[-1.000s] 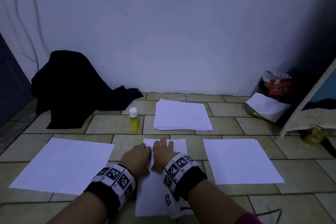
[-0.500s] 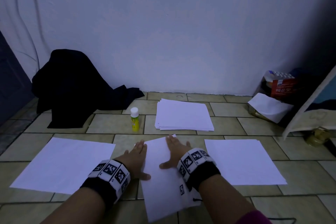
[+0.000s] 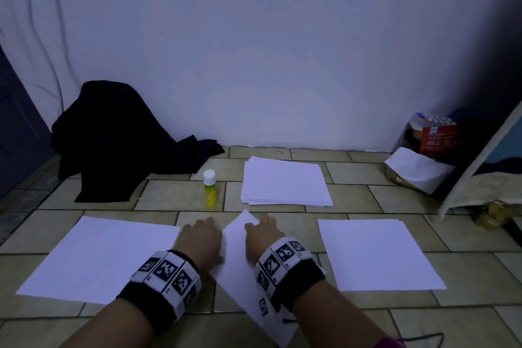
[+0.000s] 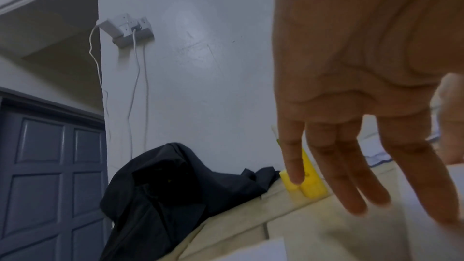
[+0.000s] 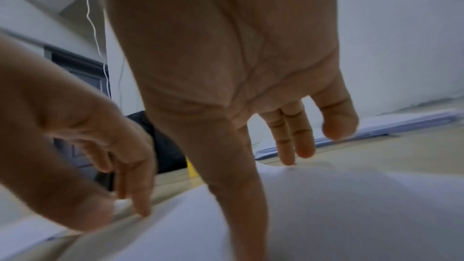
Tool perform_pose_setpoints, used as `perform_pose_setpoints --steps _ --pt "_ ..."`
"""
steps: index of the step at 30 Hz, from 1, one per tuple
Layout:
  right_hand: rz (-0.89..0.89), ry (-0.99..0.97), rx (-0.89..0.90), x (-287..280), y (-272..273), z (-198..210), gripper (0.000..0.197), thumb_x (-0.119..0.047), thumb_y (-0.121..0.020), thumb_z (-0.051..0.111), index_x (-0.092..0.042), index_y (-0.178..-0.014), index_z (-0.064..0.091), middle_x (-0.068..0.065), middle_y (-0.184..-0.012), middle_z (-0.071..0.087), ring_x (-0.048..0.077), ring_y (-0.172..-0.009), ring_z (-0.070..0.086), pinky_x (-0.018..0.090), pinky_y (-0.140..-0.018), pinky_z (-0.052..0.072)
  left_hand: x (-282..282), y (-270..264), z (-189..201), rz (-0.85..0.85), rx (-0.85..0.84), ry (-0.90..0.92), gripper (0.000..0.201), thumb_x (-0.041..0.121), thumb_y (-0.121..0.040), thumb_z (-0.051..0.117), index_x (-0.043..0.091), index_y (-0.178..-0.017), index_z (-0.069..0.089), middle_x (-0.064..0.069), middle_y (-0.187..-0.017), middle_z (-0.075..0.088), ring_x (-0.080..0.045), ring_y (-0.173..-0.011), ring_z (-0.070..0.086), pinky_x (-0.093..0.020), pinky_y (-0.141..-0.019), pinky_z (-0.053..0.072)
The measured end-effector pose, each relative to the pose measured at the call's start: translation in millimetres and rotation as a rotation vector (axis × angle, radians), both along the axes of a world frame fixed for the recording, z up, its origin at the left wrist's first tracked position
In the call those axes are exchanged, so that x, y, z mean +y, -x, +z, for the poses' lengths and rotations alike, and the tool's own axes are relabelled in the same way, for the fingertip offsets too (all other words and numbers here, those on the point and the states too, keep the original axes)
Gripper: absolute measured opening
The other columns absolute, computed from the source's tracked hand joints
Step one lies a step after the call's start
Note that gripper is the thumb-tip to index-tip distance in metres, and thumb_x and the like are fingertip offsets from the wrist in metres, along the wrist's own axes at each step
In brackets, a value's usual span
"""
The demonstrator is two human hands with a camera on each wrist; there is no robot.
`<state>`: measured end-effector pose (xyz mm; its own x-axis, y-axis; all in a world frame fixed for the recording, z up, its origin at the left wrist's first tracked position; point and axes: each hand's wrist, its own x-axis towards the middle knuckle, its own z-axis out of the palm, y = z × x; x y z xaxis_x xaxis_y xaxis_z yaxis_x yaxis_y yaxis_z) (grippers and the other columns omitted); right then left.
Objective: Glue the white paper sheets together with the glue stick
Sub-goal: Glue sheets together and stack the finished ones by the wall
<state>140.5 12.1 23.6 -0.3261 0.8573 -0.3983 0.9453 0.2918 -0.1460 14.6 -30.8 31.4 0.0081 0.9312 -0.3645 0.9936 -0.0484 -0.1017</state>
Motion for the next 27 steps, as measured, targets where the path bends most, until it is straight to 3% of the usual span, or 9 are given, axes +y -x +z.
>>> perform_pose_setpoints --steps 3,6,12,16,22,24,25,27 --pt "0.019 0.037 0.043 -9 15 -13 0.059 -0.020 -0.091 0.054 -0.021 -0.145 0.029 0.012 -0.151 0.015 0.030 -0.140 0.016 0.048 -0.105 0.029 -6 5 -14 -0.037 -0.101 0.022 0.095 0.048 -0.086 0.064 0.016 -0.154 0.006 -0.008 -0.160 -0.001 -0.027 -0.146 0.010 -0.048 -0.115 0.019" --pt "0.118 0.108 0.059 -14 26 -24 0.067 -0.024 -0.098 0.044 -0.025 -0.153 0.005 0.002 -0.160 -0.005 0.023 -0.147 -0.003 0.052 -0.116 0.011 -9 12 -25 -0.032 -0.099 0.085 0.118 0.061 -0.082 0.061 0.004 -0.151 -0.016 -0.011 -0.157 -0.027 -0.028 -0.146 -0.020 -0.050 -0.118 0.001" --pt "0.242 0.165 0.035 -7 19 -21 0.071 -0.033 -0.099 0.041 -0.020 -0.153 -0.004 -0.005 -0.160 -0.013 0.012 -0.147 -0.010 0.049 -0.118 -0.002 -2 21 -32 0.049 -0.166 0.206 0.131 0.069 -0.075 0.062 0.001 -0.147 -0.023 -0.012 -0.156 -0.028 -0.023 -0.146 -0.021 -0.043 -0.118 -0.006" --pt "0.198 0.206 -0.020 1 -22 -11 0.084 -0.055 -0.095 0.040 -0.017 -0.152 -0.009 -0.006 -0.159 -0.014 0.009 -0.146 -0.009 0.050 -0.117 -0.006 -4 20 -31 0.048 -0.160 0.193 0.130 0.069 -0.075 0.062 0.003 -0.148 -0.023 -0.010 -0.156 -0.028 -0.021 -0.146 -0.020 -0.044 -0.118 -0.007" --pt "0.068 0.198 -0.089 10 -91 -9 0.092 -0.060 -0.092 0.040 -0.015 -0.151 -0.014 -0.005 -0.158 -0.019 0.010 -0.146 -0.010 0.049 -0.117 -0.003 -4 23 -29 0.023 -0.128 0.208 0.130 0.071 -0.074 0.060 0.003 -0.148 -0.023 -0.009 -0.157 -0.027 -0.021 -0.147 -0.019 -0.047 -0.118 -0.006" --pt "0.072 0.191 -0.107 11 -95 -10 0.101 -0.058 -0.088 0.051 -0.014 -0.150 -0.015 -0.003 -0.158 -0.019 0.011 -0.147 -0.009 0.049 -0.117 -0.003 -1 24 -27 0.009 -0.110 0.224 0.129 0.082 -0.071 0.046 0.003 -0.148 -0.021 -0.010 -0.157 -0.025 -0.020 -0.147 -0.017 -0.049 -0.118 -0.005" --pt "0.068 0.172 -0.105 11 -92 -10 0.107 -0.056 -0.085 0.058 -0.012 -0.151 -0.014 -0.001 -0.159 -0.016 0.013 -0.147 -0.007 0.048 -0.118 -0.001 -1 24 -25 0.001 -0.101 0.229 0.135 0.094 -0.061 0.029 0.003 -0.149 -0.018 -0.010 -0.158 -0.023 -0.020 -0.148 -0.016 -0.050 -0.118 -0.005" --pt "0.025 0.085 -0.085 8 -84 -9 0.111 -0.051 -0.078 0.071 -0.006 -0.151 0.001 0.008 -0.160 -0.002 0.021 -0.147 0.004 0.046 -0.118 0.011 1 25 -18 -0.015 -0.053 0.232 0.161 0.102 -0.025 -0.007 0.002 -0.151 -0.010 -0.011 -0.160 -0.015 -0.021 -0.148 -0.012 -0.053 -0.117 -0.004"
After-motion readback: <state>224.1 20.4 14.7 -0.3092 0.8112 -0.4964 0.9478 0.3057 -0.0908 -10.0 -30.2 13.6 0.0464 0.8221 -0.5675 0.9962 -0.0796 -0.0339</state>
